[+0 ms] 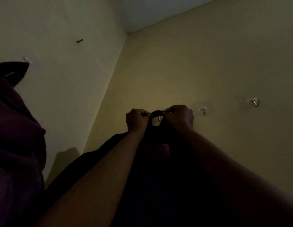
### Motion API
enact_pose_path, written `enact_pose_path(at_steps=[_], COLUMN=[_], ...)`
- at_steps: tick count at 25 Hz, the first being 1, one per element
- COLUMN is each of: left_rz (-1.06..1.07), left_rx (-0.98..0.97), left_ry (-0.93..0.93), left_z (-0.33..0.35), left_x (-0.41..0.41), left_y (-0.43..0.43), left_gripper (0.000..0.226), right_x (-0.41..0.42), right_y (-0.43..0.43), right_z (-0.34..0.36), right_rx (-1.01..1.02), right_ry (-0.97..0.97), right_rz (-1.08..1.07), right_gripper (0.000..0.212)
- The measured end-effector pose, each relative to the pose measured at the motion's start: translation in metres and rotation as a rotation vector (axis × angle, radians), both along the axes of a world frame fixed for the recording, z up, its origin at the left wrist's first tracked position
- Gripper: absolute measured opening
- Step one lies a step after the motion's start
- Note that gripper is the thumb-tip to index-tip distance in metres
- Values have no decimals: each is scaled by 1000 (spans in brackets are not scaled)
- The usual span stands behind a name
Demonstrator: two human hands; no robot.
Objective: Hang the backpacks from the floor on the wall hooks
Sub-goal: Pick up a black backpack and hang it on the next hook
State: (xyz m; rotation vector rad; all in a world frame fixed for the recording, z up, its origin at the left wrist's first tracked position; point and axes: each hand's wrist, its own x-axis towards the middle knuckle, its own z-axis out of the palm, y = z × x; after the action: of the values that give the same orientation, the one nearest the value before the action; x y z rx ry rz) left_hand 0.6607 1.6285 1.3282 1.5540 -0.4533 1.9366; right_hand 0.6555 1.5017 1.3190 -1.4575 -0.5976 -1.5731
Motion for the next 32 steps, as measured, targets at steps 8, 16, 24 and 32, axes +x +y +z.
enact_pose_path(at_steps=[8,16,24,32], left_rz=[-182,-146,-305,-204], left_rx=[-56,-58,-116,-306], left_ry=[128,218,565,569], left_z=[-23,-33,-66,-155], left_x=[-2,-20,-87,-170], left_y=[8,-7,-24,-71], left_gripper=[18,22,46,56], right_x=[3,-13,-49,-114], right_y=[4,-2,-38,-87], right_z=[-15,-30,-73,-146], right_rx=[-162,-193,-228,-239], right_ry=[-25,90,288,404], right_rz=[-205,-101,360,918], right_gripper=[20,27,36,39])
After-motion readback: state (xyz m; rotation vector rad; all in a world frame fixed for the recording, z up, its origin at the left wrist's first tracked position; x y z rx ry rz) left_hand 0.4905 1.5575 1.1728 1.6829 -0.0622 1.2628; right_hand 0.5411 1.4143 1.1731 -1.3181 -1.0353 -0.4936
